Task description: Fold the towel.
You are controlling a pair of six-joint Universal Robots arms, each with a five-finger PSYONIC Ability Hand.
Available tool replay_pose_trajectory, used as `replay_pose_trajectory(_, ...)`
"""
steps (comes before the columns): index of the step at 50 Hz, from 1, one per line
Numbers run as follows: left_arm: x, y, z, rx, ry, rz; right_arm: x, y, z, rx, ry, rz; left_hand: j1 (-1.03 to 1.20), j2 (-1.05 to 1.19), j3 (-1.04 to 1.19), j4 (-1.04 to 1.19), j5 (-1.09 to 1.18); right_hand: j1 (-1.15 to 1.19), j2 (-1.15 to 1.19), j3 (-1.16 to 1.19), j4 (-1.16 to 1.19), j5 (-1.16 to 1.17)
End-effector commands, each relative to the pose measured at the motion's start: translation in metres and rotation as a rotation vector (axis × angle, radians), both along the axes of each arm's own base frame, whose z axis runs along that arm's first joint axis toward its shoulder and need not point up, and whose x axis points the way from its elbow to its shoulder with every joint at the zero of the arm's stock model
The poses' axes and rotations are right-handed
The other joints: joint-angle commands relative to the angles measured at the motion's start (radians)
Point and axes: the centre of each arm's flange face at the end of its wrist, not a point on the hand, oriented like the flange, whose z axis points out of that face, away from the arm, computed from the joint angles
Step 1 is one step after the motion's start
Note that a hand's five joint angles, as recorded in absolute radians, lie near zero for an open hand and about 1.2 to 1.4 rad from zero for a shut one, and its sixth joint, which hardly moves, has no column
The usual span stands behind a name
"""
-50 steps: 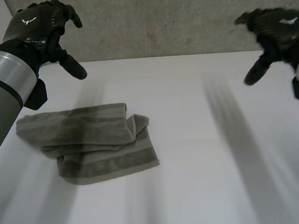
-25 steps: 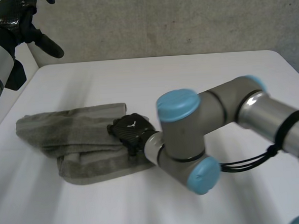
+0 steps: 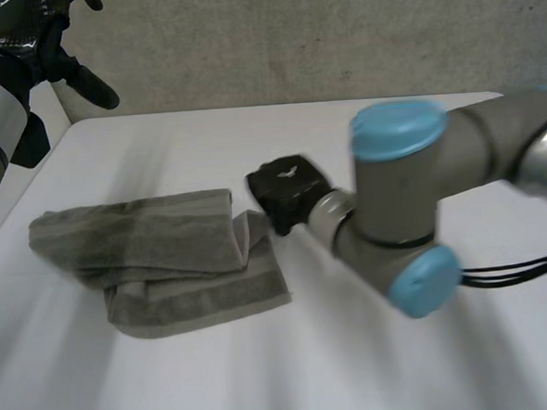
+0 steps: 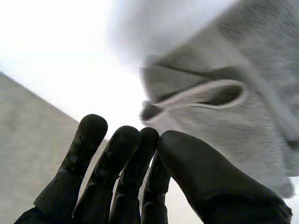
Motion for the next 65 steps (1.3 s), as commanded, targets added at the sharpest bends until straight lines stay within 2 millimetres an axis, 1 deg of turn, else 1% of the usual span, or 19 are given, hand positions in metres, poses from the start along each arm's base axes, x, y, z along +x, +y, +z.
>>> replay_pose_trajectory(1, -0.002, 0.001, 0.000, 0.000, -0.001, -0.006, -0.021, -0.007, 0.017, -0.057, -0.010, -0.035, -0.070, -0.060, -0.064, -0.071, -0.043, -0.747, -0.713, -0.717, -0.725, -0.745)
replay_pose_trajectory(2, -0.002, 0.001, -0.001, 0.002, -0.002, -0.006, -0.014, -0.002, 0.013, -0.053, -0.013, -0.015, -0.070, -0.060, -0.064, -0.071, -0.043, -1.020, -0.986, -0.990, -0.998, -1.018)
replay_pose_trajectory(5, -0.002, 0.000, -0.003, 0.009, -0.004, -0.006, -0.006, 0.005, 0.003, -0.038, -0.006, 0.009, -0.070, -0.060, -0.064, -0.071, -0.043, -1.046, -1.013, -1.016, -1.024, -1.044)
replay_pose_trajectory(10, -0.003, 0.000, -0.004, 0.010, -0.006, -0.008, 0.043, 0.032, -0.029, -0.034, -0.002, 0.115, -0.070, -0.060, -0.064, -0.071, -0.043, -1.058, -1.024, -1.028, -1.036, -1.056)
replay_pose_trajectory(17, -0.002, -0.001, -0.004, 0.008, -0.005, -0.005, 0.062, 0.024, -0.071, 0.015, 0.022, 0.123, -0.070, -0.060, -0.064, -0.071, -0.043, -1.029, -0.995, -0.999, -1.007, -1.027)
replay_pose_trajectory(24, -0.003, -0.002, -0.005, 0.009, -0.007, -0.006, 0.070, 0.018, -0.081, 0.035, 0.013, 0.117, -0.070, -0.060, -0.064, -0.071, -0.043, -0.456, -0.423, -0.426, -0.434, -0.454)
replay_pose_trajectory(26, -0.003, -0.002, -0.006, 0.009, -0.007, -0.006, 0.070, 0.017, -0.079, 0.030, 0.009, 0.115, -0.070, -0.060, -0.064, -0.071, -0.043, 0.020, 0.054, 0.050, 0.042, 0.022)
replay_pose_trajectory(30, -0.005, -0.004, -0.011, 0.025, -0.012, -0.009, 0.067, 0.016, -0.073, 0.032, 0.008, 0.110, -0.070, -0.060, -0.064, -0.071, -0.043, 0.045, 0.078, 0.075, 0.067, 0.047)
replay_pose_trajectory(36, -0.014, -0.008, -0.037, 0.096, -0.042, -0.031, 0.034, 0.003, -0.038, 0.035, 0.014, 0.045, -0.070, -0.060, -0.064, -0.071, -0.043, 0.045, 0.078, 0.075, 0.067, 0.047)
replay_pose_trajectory(38, -0.019, -0.008, -0.048, 0.123, -0.053, -0.048, 0.001, -0.010, -0.011, 0.031, 0.006, -0.017, -0.070, -0.060, -0.064, -0.071, -0.043, 0.045, 0.078, 0.075, 0.067, 0.047)
replay_pose_trajectory(41, -0.035, -0.007, -0.075, 0.191, -0.092, -0.117, -0.018, -0.019, 0.002, 0.019, -0.001, -0.058, -0.067, -0.057, -0.061, -0.068, -0.040, 0.045, 0.078, 0.075, 0.067, 0.047)
replay_pose_trajectory(43, -0.044, -0.005, -0.089, 0.220, -0.120, -0.158, -0.053, -0.042, 0.024, -0.032, -0.023, -0.149, -0.067, -0.057, -0.061, -0.068, -0.040, 0.045, 0.078, 0.075, 0.067, 0.047)
replay_pose_trajectory(46, -0.063, 0.004, -0.112, 0.248, -0.206, -0.245, -0.083, -0.059, 0.039, -0.088, -0.027, -0.224, -0.067, -0.057, -0.061, -0.068, -0.040, 0.045, 0.078, 0.075, 0.067, 0.047)
replay_pose_trajectory(50, -0.078, 0.015, -0.140, 0.234, -0.380, -0.314, -0.109, -0.072, 0.046, -0.126, 0.014, -0.289, -0.070, -0.060, -0.064, -0.071, -0.043, 0.045, 0.078, 0.075, 0.067, 0.047)
replay_pose_trajectory(56, -0.078, 0.018, -0.151, 0.196, -0.504, -0.318, -0.139, -0.086, 0.039, -0.188, 0.153, -0.356, -0.070, -0.060, -0.064, -0.071, -0.043, 0.045, 0.078, 0.075, 0.067, 0.047)
replay_pose_trajectory(60, -0.078, 0.020, -0.149, 0.192, -0.504, -0.319, -0.143, -0.087, 0.030, -0.185, 0.206, -0.387, -0.070, -0.060, -0.064, -0.071, -0.043, -0.215, -0.182, -0.186, -0.194, -0.213)
replay_pose_trajectory(62, -0.079, 0.023, -0.146, 0.192, -0.505, -0.323, -0.145, -0.084, 0.023, -0.168, 0.244, -0.420, -0.070, -0.060, -0.064, -0.071, -0.043, -0.709, -0.675, -0.679, -0.687, -0.707)
replay_pose_trajectory(63, -0.079, 0.023, -0.146, 0.192, -0.505, -0.323, -0.145, -0.084, 0.023, -0.168, 0.244, -0.420, -0.070, -0.060, -0.064, -0.071, -0.043, -0.711, -0.678, -0.682, -0.690, -0.710)
replay_pose_trajectory(65, -0.078, 0.026, -0.146, 0.198, -0.507, -0.326, -0.148, -0.079, 0.013, -0.141, 0.269, -0.440, -0.070, -0.060, -0.064, -0.071, -0.043, -1.156, -1.123, -1.126, -1.134, -1.154)
